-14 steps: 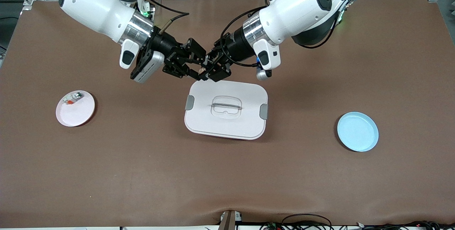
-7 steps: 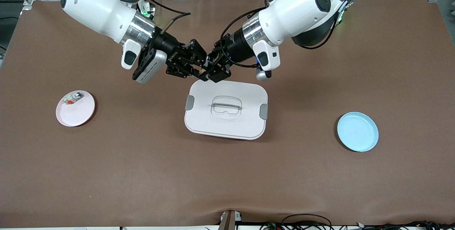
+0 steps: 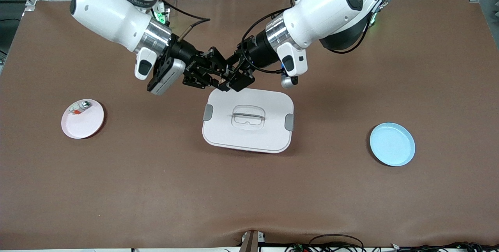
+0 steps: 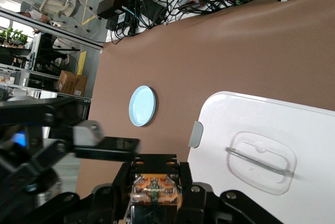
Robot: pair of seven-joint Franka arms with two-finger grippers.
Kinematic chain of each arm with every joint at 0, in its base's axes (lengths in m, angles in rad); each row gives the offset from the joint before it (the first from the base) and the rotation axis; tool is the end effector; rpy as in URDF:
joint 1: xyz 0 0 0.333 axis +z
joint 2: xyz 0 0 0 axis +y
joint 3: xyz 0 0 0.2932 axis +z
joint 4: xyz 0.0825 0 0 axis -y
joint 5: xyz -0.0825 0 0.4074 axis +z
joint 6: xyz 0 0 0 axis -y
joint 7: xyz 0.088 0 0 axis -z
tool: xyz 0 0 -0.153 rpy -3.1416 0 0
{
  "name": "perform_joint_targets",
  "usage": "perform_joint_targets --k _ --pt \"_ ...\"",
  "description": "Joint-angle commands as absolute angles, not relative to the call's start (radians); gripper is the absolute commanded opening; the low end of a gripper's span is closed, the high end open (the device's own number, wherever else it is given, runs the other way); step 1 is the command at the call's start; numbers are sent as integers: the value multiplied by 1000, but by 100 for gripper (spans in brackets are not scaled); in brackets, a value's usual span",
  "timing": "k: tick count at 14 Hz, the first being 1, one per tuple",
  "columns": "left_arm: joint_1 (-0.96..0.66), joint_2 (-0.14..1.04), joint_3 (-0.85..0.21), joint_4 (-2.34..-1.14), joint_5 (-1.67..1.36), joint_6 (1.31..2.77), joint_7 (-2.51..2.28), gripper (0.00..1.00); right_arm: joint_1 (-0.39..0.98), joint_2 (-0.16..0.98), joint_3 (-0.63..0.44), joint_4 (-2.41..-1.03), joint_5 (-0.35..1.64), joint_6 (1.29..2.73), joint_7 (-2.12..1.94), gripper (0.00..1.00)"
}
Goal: Transfer orange switch to right arm and place
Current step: 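Close the right gripper on the switch and open the left gripper, then carry the switch to the white plate while the left gripper withdraws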
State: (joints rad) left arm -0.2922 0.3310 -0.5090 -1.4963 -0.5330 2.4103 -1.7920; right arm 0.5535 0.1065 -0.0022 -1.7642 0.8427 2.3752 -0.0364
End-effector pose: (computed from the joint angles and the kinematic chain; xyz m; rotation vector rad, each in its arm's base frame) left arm 0.5350 -0.5123 0.5156 1.8299 1.4767 -0.5356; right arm 0.5642 0.3844 0.4965 -2.3026 -0.1285 -0.3338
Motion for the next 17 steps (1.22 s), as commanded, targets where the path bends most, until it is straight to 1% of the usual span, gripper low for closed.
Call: perform_joint_targets --k 1,4,7,10,11,15,17 --pt "-288 325 -508 -1489 -506 2413 -1821 100 545 123 -8 -1753 842 2367 -124 0" --pt "-247 334 -506 -1496 -479 2413 -1813 100 509 140 -12 -1759 815 2307 -216 0" --pt "-204 368 -506 -1503 -396 2410 -1812 100 419 138 -12 -1756 701 2162 -293 0" --pt "-161 399 -506 -1515 -304 2395 -1813 100 330 135 -12 -1758 629 2008 -434 0" --pt "-147 403 -506 -1517 -267 2384 -1813 100 304 133 -12 -1758 567 1967 -455 0" --pt "-104 433 -506 -1525 -198 2339 -1813 100 272 114 -12 -1759 312 1840 -482 0" --pt "-56 423 -502 -1568 -186 2338 -1781 100 244 104 -12 -1772 198 1815 -584 0"
